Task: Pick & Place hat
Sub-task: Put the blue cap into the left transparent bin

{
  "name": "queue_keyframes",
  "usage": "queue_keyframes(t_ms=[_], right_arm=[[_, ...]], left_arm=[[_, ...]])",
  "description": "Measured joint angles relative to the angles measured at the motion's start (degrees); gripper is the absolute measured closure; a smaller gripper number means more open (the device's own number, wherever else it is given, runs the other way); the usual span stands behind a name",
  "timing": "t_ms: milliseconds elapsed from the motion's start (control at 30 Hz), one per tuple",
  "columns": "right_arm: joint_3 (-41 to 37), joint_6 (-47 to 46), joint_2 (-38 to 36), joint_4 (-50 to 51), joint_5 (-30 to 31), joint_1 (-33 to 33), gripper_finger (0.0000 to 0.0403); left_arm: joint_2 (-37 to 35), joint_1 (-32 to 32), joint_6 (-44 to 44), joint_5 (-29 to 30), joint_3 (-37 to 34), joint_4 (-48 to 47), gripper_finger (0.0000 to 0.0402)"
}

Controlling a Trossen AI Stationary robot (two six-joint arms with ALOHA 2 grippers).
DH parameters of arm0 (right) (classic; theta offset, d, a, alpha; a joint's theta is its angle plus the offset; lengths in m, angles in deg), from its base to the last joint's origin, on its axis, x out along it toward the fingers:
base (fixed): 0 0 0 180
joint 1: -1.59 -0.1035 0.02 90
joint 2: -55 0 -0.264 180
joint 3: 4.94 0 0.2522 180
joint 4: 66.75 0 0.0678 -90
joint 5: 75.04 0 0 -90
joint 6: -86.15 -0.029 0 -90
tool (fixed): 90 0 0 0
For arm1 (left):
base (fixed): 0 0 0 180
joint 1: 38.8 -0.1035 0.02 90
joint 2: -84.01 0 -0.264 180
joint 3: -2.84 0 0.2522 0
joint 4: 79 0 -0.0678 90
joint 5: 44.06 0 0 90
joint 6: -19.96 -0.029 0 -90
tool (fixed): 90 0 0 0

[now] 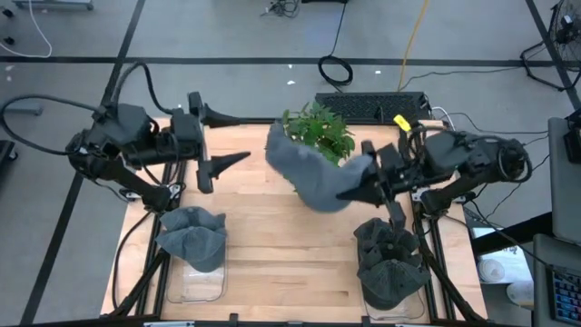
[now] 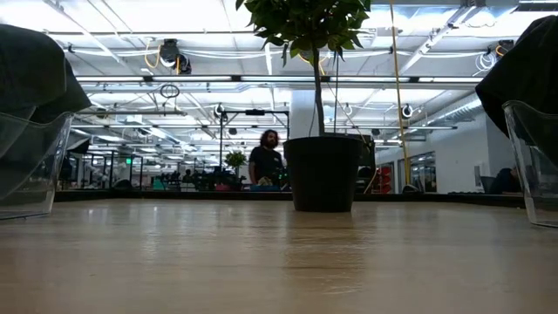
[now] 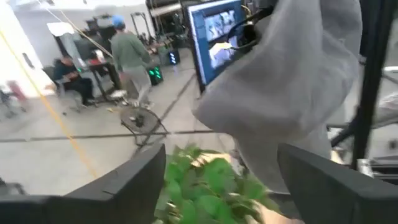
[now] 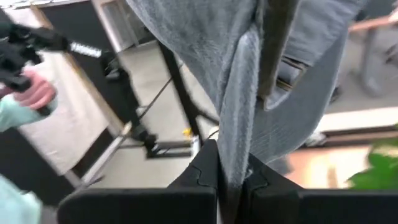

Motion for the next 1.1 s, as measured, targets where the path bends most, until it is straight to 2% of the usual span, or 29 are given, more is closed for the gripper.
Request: queue_keyframes(t_ms=[200,400,667,833,1100], right_arm=[[-5.6,-3.6,0.0,0.3,-8.5,-2.0,0.0402],[-13.4,-5.8,0.0,-1.7,-8.7,-3.7,0.0403],[-23.7,-10.0,0.0,-14.7,-8.7,-3.7,0.0403],[-25.2,-11.3,0.0,-16.8,-8.6,-4.1,0.0403],[-25.2,-11.7,-0.1,-16.9,-8.6,-4.3,0.0403]], left_arm=[[0.3,3.2,6.5,-2.4,0.0,-0.4,0.0070],[1.3,6.6,9.1,-3.3,0.0,0.5,0.0089],[5.3,9.8,15.7,-9.8,0.0,0.0,0.0107],[7.1,10.2,20.1,-12.0,0.0,-2.4,0.0106],[11.0,10.2,21.8,-13.5,0.0,-1.9,0.0103]])
